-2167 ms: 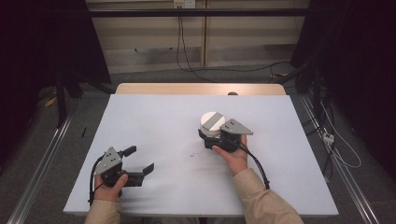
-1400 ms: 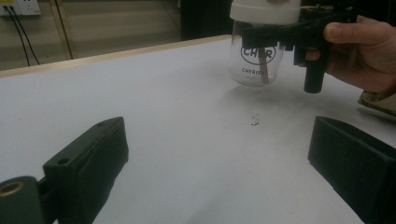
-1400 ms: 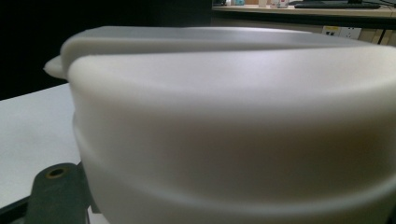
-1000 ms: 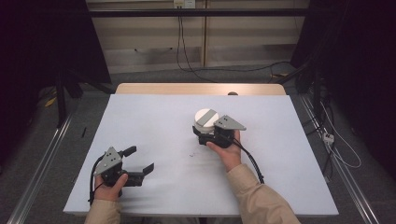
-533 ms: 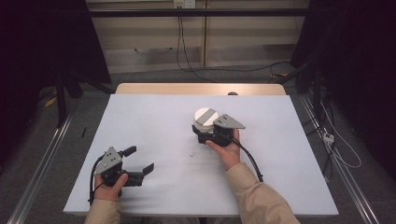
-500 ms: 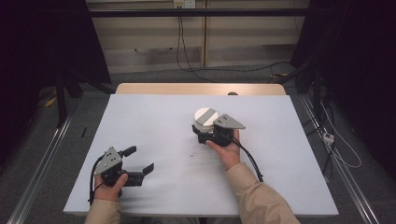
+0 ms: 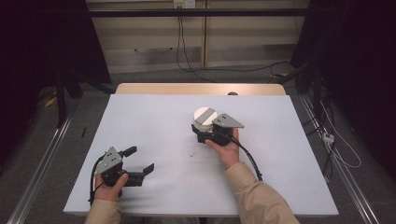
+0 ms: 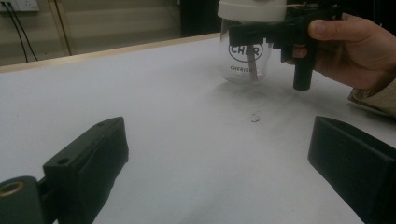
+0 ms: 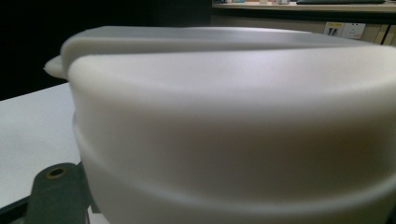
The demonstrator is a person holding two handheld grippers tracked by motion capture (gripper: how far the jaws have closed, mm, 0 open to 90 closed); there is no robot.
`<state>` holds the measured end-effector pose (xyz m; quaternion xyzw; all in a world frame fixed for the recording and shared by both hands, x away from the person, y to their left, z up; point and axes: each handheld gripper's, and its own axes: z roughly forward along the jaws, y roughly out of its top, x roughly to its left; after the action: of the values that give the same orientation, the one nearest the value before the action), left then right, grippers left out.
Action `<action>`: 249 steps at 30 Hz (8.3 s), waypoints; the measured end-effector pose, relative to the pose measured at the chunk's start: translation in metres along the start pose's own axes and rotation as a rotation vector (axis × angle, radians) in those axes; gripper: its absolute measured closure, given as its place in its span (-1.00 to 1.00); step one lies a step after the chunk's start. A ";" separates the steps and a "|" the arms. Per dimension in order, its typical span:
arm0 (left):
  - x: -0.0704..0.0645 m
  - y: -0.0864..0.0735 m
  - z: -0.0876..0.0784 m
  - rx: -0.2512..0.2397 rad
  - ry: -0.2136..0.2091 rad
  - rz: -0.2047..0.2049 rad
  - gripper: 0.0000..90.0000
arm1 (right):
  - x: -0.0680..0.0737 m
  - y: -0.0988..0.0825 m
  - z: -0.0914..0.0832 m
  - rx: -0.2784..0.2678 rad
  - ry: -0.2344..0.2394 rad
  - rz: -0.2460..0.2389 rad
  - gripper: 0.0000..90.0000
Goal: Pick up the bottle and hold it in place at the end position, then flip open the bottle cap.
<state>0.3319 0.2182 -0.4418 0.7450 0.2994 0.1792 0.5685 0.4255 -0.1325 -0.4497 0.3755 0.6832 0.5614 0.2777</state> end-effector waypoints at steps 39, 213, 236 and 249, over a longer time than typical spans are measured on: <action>0.000 -0.001 0.001 0.001 0.003 -0.003 -0.90 | 0.004 -0.007 0.015 0.027 -0.004 -0.017 -0.59; -0.036 0.097 0.138 0.161 -0.048 -0.038 1.00 | 0.004 -0.010 0.012 0.204 0.068 -0.060 -0.59; -0.037 0.121 0.148 0.137 -0.039 -0.015 1.00 | 0.004 -0.010 0.012 0.204 0.068 -0.059 -0.59; -0.036 0.132 0.156 0.128 -0.037 -0.015 1.00 | 0.005 -0.010 0.012 0.204 0.067 -0.061 -0.59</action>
<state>0.4309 0.0565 -0.3586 0.7808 0.3053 0.1418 0.5264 0.4308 -0.1228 -0.4623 0.3622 0.7568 0.4923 0.2319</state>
